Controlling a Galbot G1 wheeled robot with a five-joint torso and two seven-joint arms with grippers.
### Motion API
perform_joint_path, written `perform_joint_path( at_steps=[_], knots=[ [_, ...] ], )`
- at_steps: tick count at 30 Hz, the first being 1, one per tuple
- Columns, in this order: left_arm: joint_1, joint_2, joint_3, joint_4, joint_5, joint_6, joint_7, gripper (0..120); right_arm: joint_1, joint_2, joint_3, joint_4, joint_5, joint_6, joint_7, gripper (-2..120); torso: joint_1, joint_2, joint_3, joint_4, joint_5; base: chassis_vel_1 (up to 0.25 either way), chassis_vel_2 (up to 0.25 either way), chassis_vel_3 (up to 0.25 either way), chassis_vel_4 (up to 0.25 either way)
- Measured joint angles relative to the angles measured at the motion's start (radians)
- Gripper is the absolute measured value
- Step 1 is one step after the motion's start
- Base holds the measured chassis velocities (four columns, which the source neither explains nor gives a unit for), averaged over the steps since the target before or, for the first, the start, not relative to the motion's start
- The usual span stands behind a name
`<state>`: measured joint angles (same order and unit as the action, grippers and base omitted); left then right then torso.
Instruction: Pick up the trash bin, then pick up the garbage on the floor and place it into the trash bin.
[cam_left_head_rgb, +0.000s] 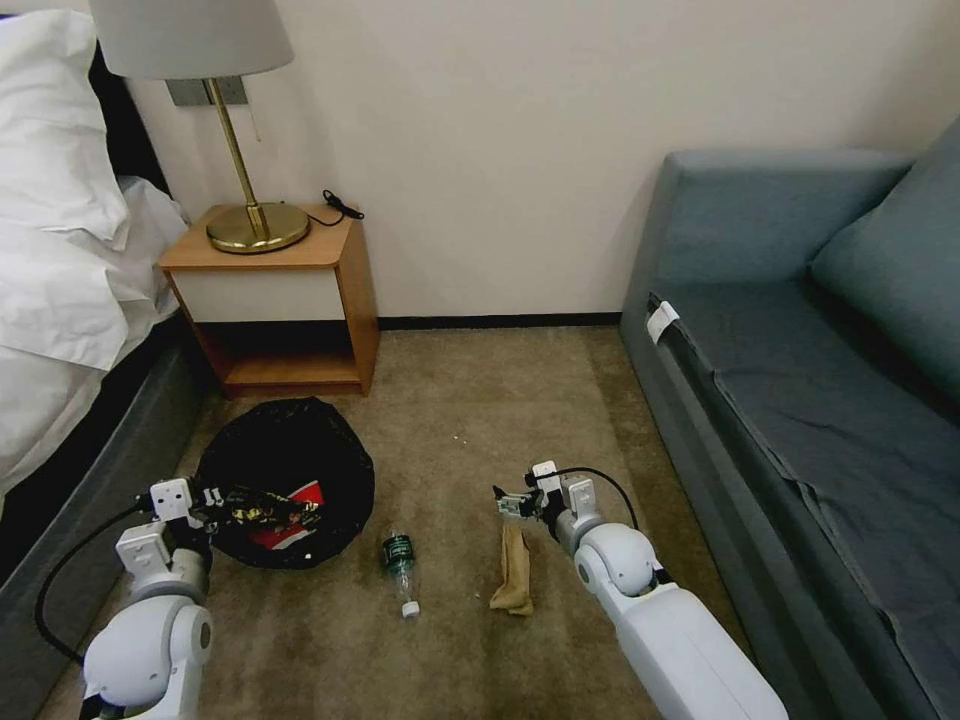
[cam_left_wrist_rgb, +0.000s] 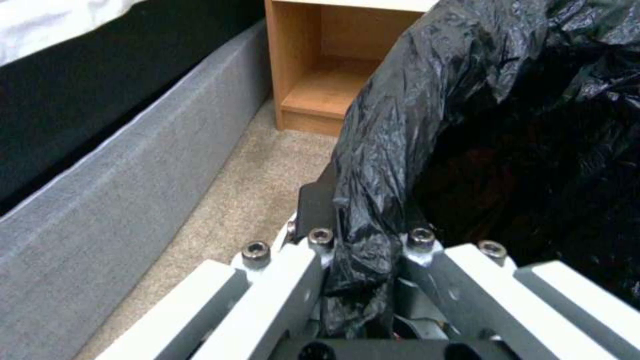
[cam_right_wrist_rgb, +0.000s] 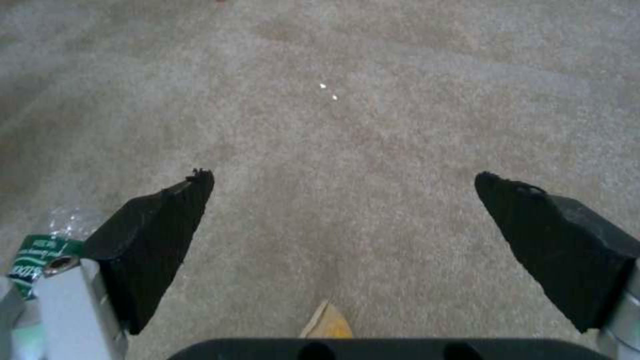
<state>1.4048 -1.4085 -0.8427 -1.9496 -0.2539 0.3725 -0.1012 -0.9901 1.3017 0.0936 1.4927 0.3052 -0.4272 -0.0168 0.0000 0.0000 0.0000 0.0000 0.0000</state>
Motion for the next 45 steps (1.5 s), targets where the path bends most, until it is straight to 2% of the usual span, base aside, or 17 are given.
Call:
perform_joint_path(
  at_steps=[11, 17, 20, 22, 24, 26, 28, 30, 32, 38, 45],
  knots=[
    [0.001, -0.001, 0.001, 0.000, 0.000, 0.000, 0.000, 4, -0.001, -0.006, -0.010, -0.001, 0.003, -0.001, 0.005, 100, 0.000, 0.000, 0.000, 0.0001, 0.0001, -0.066, 0.055, 0.066, -0.062],
    [0.003, -0.002, 0.002, 0.006, -0.001, -0.004, 0.000, 4, 0.017, -0.043, -0.047, 0.000, 0.051, -0.039, 0.019, 100, 0.000, 0.000, 0.000, -0.0001, 0.0000, -0.040, 0.034, 0.030, -0.041],
    [0.005, -0.002, 0.000, 0.008, -0.001, -0.006, 0.001, 4, 0.035, -0.072, -0.078, 0.002, 0.097, -0.072, 0.030, 100, 0.000, 0.000, 0.000, 0.0000, 0.0001, 0.000, 0.000, 0.000, 0.000],
    [0.007, -0.002, -0.004, 0.009, -0.002, -0.007, 0.002, 4, 0.061, -0.114, -0.118, 0.012, 0.160, -0.124, 0.046, 100, 0.000, 0.000, 0.000, 0.0000, 0.0000, 0.000, 0.000, 0.000, 0.000],
    [0.007, -0.001, -0.004, 0.009, -0.002, -0.007, 0.002, 4, 0.065, -0.118, -0.122, 0.014, 0.169, -0.132, 0.048, 100, 0.000, 0.000, 0.000, 0.0001, 0.0001, 0.000, 0.000, 0.000, 0.000],
    [0.008, 0.000, -0.006, 0.009, -0.003, -0.007, 0.003, 4, 0.100, -0.166, -0.172, 0.028, 0.240, -0.198, 0.071, 100, 0.000, 0.000, 0.000, 0.0000, 0.0001, 0.000, 0.000, 0.000, 0.000],
    [0.007, 0.001, -0.009, 0.009, -0.005, -0.007, 0.006, 4, 0.124, -0.192, -0.204, 0.033, 0.276, -0.227, 0.080, 100, 0.000, 0.000, 0.000, 0.0000, 0.0000, 0.000, 0.000, 0.000, 0.000],
    [0.006, 0.002, -0.011, 0.009, -0.006, -0.007, 0.007, 4, 0.135, -0.202, -0.219, 0.036, 0.297, -0.248, 0.084, 100, 0.000, 0.000, 0.000, -0.0001, 0.0000, 0.000, 0.000, 0.000, 0.000],
    [0.003, 0.008, -0.018, 0.015, -0.010, -0.007, 0.010, 4, 0.169, -0.220, -0.262, 0.044, 0.374, -0.305, 0.113, 100, 0.000, 0.000, 0.000, 0.0000, 0.0000, 0.000, 0.000, 0.000, 0.000],
    [0.003, 0.017, -0.028, 0.023, -0.017, -0.009, 0.013, 4, 0.198, -0.219, -0.318, 0.026, 0.438, -0.315, 0.130, 100, 0.000, 0.000, 0.000, 0.0000, 0.0000, 0.000, 0.000, 0.000, 0.000],
    [0.012, 0.021, -0.032, 0.024, -0.020, -0.012, 0.016, 4, 0.211, -0.194, -0.358, -0.019, 0.455, -0.315, 0.130, 100, 0.000, 0.000, 0.000, 0.0001, 0.0000, 0.000, 0.000, 0.000, 0.000]
  ],
)
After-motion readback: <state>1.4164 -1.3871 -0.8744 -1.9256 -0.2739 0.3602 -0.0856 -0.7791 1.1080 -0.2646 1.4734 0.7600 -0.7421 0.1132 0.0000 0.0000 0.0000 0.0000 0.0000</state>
